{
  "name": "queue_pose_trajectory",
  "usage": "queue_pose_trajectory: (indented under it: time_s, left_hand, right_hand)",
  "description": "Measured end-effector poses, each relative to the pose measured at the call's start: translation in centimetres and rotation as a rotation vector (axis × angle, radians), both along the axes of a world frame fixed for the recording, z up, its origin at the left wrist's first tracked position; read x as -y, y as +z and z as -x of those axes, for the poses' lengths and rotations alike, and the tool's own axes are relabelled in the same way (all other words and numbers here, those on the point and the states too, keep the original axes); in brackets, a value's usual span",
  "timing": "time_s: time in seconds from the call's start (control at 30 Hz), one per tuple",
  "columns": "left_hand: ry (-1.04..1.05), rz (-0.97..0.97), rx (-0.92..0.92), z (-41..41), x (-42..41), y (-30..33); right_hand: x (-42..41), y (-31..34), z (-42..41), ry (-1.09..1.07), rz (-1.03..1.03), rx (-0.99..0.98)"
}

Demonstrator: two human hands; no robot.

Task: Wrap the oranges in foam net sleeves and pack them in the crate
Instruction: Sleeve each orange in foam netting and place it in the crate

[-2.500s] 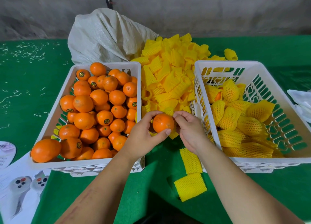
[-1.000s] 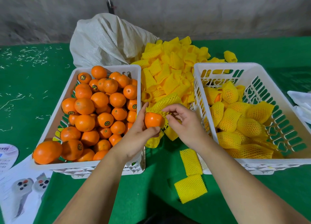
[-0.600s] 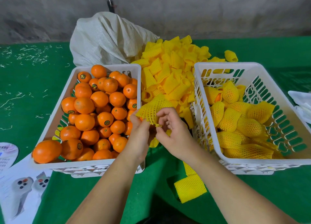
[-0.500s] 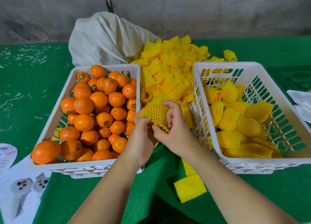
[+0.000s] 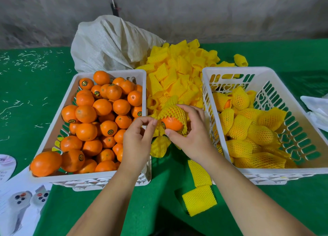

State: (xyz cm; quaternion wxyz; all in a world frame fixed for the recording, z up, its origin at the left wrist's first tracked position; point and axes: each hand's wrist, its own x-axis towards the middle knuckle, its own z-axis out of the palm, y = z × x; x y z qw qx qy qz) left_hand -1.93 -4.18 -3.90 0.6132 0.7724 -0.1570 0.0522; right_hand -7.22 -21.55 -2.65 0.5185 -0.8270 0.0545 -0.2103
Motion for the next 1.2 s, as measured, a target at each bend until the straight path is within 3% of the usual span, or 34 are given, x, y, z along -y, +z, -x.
queue_pose_trajectory:
  time_s: [0.07,0.2,0.33,0.47,0.53,0.7,0.87,1.03,1.2]
  left_hand:
    - [-0.009,-0.107,0.098,0.1,-0.1,0.3]
    - [-0.108,0.059,0.076,0.9,0.1,1.8]
    - [-0.180,0.013,0.209,1.2,0.3,2.3]
    - [-0.142,0.063,-0.008,1.1,0.4,1.8]
    - [-0.126,0.076,-0.021,1.2,0.4,1.3]
    - [-0.027,-0.039,0.177,1.4,0.5,1.1]
    - [-0.069,-0.162,0.416,2.8,1.4,1.2]
    - [-0.144,0.046,0.036,3.1,1.6,1.2]
    - [-0.351,0.036,-0.021,2.8,1.5,0.7]
  right_hand:
    - [-0.1,0.1,0.1,-0.022,-0.015,-0.008]
    - [-0.4,0.4,0.4,-0.023,-0.043,0.007]
    - [-1.1,1.0,0.6,-0.007,-0.186,0.022]
    - [-0.8,1.1,0.5,0.053,-0.338,-0.006]
    - [-0.4,1.0,0.5,0.084,-0.360,-0.019]
    - [-0.8,0.9,0.2,0.009,-0.415,0.020]
    - [-2.5,0.4,-0.6,-0.145,-0.746,-0.072]
    - [-2.0,1.2,-0.3,0.124,-1.033,-0.094]
    - [-1.1,1.3,0.0,0.039,-0.788,-0.115]
